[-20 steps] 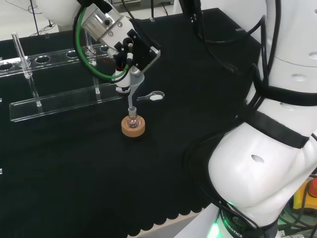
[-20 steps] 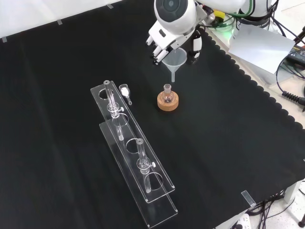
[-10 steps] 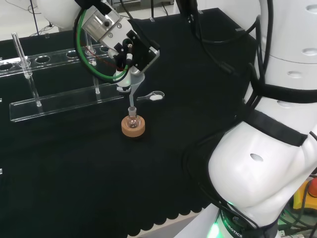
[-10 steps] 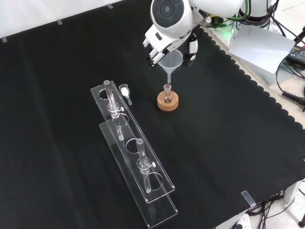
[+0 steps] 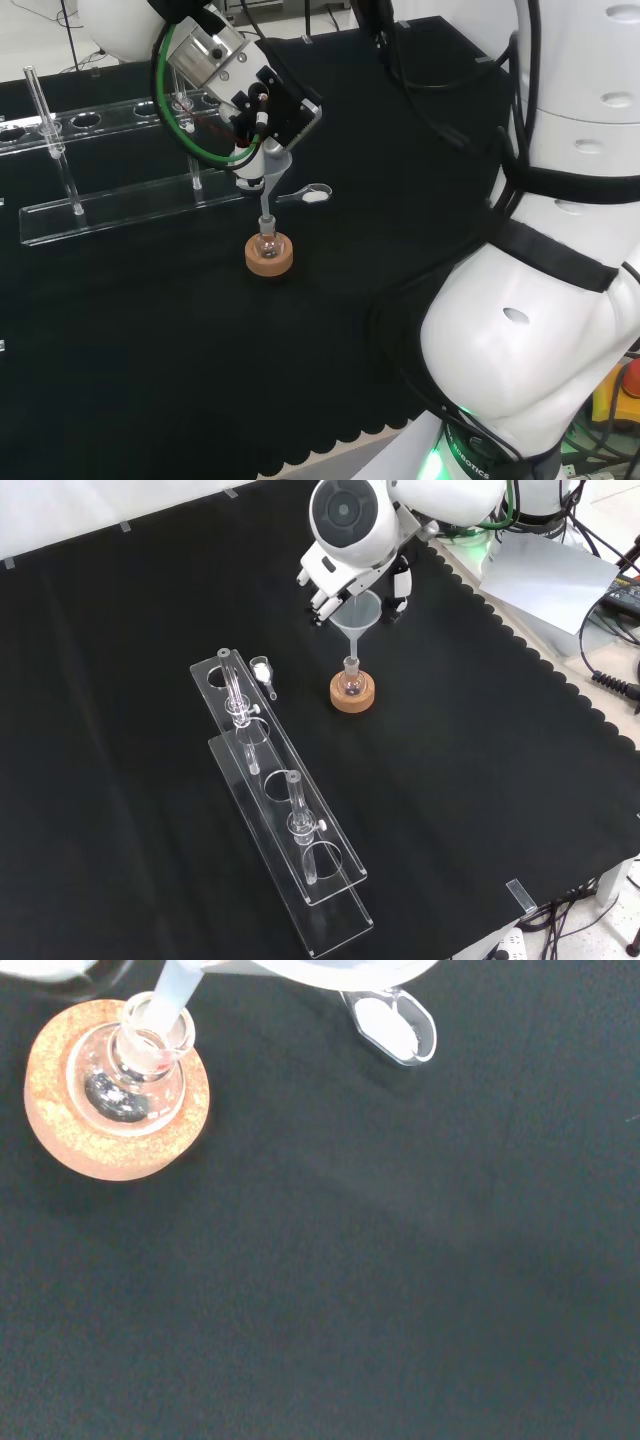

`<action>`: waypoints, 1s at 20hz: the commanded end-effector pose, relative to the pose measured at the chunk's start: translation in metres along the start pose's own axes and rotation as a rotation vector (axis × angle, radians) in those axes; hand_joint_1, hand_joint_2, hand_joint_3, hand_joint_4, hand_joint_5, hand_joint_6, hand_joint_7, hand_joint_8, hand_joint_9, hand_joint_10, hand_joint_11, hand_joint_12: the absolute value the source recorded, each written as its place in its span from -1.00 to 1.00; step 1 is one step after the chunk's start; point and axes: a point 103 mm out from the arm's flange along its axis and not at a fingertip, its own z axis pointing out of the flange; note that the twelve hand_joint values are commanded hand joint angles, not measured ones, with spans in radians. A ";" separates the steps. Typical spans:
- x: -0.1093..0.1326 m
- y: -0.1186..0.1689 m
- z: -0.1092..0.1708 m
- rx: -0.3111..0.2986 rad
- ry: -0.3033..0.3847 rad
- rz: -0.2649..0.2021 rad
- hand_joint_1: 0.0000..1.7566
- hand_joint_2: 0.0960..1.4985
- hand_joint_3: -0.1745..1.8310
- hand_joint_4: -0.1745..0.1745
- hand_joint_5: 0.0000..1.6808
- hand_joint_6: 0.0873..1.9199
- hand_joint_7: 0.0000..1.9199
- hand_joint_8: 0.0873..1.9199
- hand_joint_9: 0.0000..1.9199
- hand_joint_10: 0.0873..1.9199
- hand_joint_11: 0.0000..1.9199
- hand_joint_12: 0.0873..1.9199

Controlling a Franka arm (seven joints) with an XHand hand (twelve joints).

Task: Place the funnel on the round-bottom flask.

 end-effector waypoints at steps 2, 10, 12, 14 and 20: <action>0.000 0.004 0.001 0.002 -0.001 -0.001 -0.08 -0.19 -0.10 -0.08 -0.20 -0.15 -0.12 -0.34 0.21 -0.68 -0.31 0.27; -0.001 0.009 0.005 0.005 0.011 -0.007 -0.08 -0.19 -0.10 -0.08 -0.20 -0.15 -0.12 -0.34 0.21 -0.68 -0.31 0.27; -0.001 0.010 0.006 0.007 0.012 -0.011 -0.08 -0.19 -0.10 -0.08 -0.19 -0.15 -0.12 -0.34 0.21 -0.68 -0.31 0.27; 0.001 0.013 0.008 0.012 0.012 -0.013 -0.08 -0.19 -0.10 -0.08 -0.19 -0.15 -0.12 -0.34 0.21 -0.68 -0.31 0.27; 0.003 0.018 0.014 0.020 0.020 -0.020 -0.08 -0.18 -0.10 -0.08 -0.19 -0.15 -0.12 -0.34 0.21 -0.67 -0.31 0.27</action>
